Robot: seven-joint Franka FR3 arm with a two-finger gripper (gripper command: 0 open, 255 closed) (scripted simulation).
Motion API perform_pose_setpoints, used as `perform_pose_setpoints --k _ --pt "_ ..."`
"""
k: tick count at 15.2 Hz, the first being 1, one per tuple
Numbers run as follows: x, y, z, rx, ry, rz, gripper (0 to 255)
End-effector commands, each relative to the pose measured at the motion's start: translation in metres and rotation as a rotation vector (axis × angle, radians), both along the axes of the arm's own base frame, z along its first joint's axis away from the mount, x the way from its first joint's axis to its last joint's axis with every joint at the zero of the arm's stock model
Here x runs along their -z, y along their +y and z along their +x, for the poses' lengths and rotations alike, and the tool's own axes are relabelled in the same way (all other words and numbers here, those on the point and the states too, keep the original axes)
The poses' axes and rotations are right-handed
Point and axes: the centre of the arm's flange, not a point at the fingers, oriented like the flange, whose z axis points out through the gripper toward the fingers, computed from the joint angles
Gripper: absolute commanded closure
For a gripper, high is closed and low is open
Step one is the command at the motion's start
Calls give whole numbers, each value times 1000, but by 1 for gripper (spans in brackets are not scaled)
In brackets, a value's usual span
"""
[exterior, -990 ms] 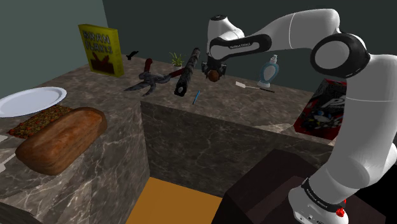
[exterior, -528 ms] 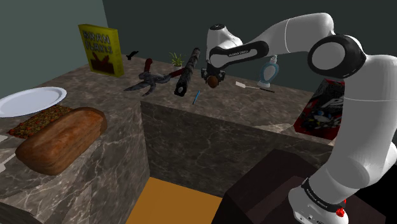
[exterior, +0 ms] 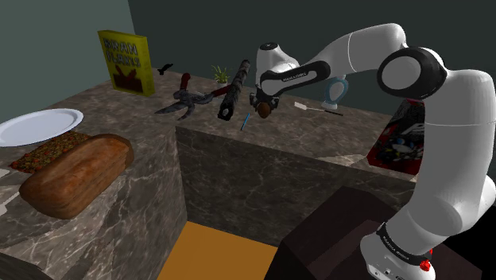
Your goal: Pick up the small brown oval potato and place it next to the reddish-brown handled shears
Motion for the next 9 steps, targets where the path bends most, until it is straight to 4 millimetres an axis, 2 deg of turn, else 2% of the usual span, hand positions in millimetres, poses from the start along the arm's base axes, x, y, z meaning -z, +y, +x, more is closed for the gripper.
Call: perform_pose_setpoints --k 1,2,9 --pt "10 -1 -1 0 0 0 255" --pt "18 -1 -1 0 0 0 255" --pt "18 -1 -1 0 0 0 255"
